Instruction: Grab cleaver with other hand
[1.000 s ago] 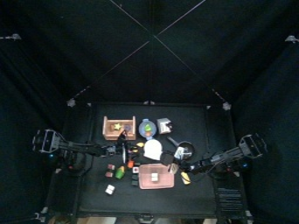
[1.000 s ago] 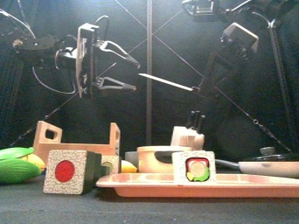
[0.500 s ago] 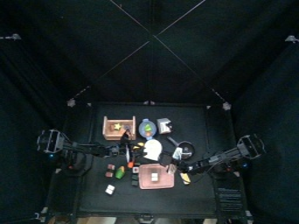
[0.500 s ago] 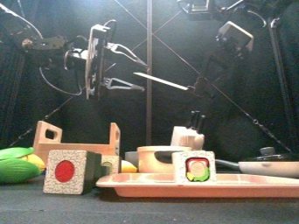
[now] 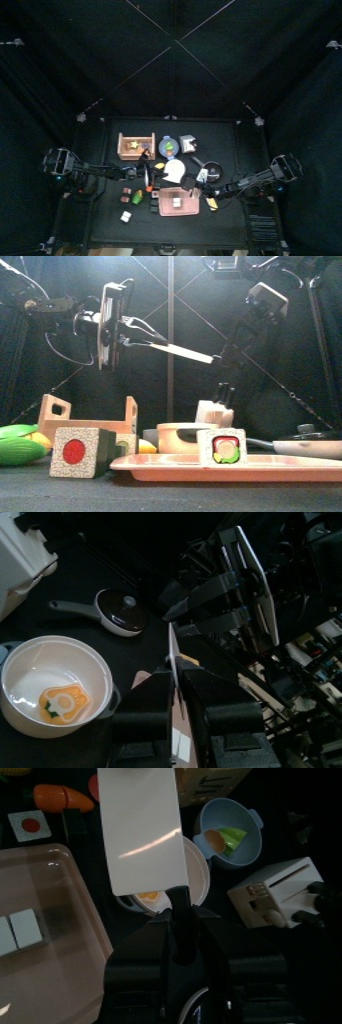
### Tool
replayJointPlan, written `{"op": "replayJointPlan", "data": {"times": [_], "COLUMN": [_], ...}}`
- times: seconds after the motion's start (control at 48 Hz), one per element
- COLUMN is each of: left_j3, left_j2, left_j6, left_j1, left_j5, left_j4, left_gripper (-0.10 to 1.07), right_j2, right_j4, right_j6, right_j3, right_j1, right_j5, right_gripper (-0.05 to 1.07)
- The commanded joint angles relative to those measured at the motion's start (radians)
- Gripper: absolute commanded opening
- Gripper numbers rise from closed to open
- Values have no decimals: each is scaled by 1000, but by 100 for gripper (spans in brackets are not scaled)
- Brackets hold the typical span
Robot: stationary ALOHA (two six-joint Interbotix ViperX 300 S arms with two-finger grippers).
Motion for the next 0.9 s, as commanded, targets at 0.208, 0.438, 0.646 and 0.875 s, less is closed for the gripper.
{"op": "replayJointPlan", "data": {"times": [0.208,0.438,0.646,0.875], "left_j3": [-3,14,17,20], "left_j2": [-5,-3,-3,-3], "left_j6": [3,12,12,12], "left_j1": [2,2,2,3], "left_j5": [-9,-11,-11,-11], "left_j4": [3,28,87,100], "left_gripper": [45,45,45,45], "right_j2": [-25,-60,-138,-202], "right_j4": [35,83,126,241], "right_j6": [2,-2,5,6], "right_j3": [-18,-8,32,69], "right_j1": [-2,5,-2,-52], "right_j5": [-110,-132,-153,-279], "right_gripper": [81,90,90,90]}}
